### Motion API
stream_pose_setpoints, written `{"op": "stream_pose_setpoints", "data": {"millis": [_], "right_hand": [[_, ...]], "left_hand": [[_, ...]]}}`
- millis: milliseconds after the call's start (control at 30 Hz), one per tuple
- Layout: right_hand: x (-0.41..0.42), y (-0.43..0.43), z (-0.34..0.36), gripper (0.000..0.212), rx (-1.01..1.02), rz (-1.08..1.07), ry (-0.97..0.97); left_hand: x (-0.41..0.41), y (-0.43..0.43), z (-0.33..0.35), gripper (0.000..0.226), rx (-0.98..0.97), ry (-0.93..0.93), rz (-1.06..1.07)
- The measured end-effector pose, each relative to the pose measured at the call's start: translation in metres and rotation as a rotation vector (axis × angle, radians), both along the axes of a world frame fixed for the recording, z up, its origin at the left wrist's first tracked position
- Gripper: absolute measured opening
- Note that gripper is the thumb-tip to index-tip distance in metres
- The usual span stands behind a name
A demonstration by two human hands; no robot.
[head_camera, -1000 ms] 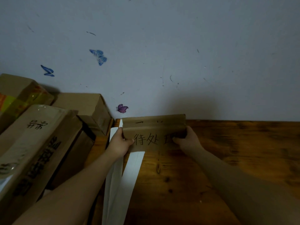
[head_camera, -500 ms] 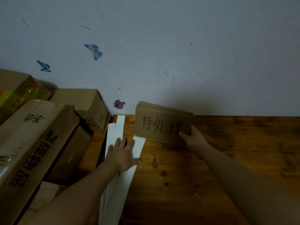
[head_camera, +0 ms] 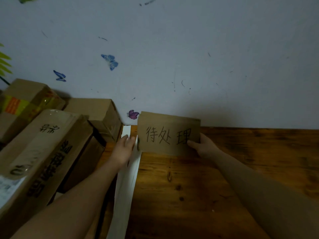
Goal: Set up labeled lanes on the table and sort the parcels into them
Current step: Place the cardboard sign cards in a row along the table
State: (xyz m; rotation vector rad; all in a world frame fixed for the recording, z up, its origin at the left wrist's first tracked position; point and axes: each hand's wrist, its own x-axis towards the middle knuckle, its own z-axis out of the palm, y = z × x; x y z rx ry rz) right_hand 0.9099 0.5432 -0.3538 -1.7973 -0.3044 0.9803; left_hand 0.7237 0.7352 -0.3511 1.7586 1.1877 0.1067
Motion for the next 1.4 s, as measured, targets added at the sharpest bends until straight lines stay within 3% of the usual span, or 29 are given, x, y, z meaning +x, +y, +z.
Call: {"op": "stream_pose_setpoints", "data": {"millis": [100,233,333,633,767,900,1167,1233,1300,1333,1400], "right_hand": [[0.002,0.002,0.02,0.041,-0.016,0.055,0.029],[0.0,0.002,0.042,0.039,-0.012,0.005,0.048],[-0.005,0.005,0.045,0.039,-0.022,-0.063,-0.057],[-0.007,0.013,0.04,0.041,-0.017,-0.189,-0.122],[0.013,-0.003,0.027,0.037,-0.154,-0.254,-0.201],[0.027,-0.021,0.003,0.029,-0.357,-0.244,-0.193],[0.024,-0.028,-0.031,0.031,-0.483,-0.135,-0.186],[0.024,-0.025,-0.034,0.034,-0.542,-0.094,-0.228],[0.018,-0.025,-0.032,0.054,-0.613,0.001,-0.31],[0.013,-0.027,-0.029,0.065,-0.646,0.079,-0.418],[0.001,-0.033,-0.026,0.064,-0.69,0.394,-0.72]], "left_hand": [[0.003,0.009,0.026,0.033,-0.448,-0.246,0.044],[-0.008,0.018,0.036,0.02,-0.515,-0.282,0.053],[-0.011,0.015,0.043,0.013,-0.553,-0.374,0.117],[-0.026,0.027,0.054,0.018,-0.305,-0.43,0.285],[-0.032,0.033,0.054,0.019,-0.109,-0.405,0.339],[-0.032,0.031,0.05,0.021,-0.032,-0.392,0.361],[-0.034,0.034,0.047,0.038,0.113,-0.35,0.349],[-0.034,0.033,0.047,0.04,0.113,-0.362,0.35],[-0.034,0.033,0.047,0.039,0.107,-0.37,0.344],[-0.034,0.033,0.046,0.038,0.104,-0.366,0.342],[-0.035,0.032,0.046,0.037,0.097,-0.371,0.345]]}}
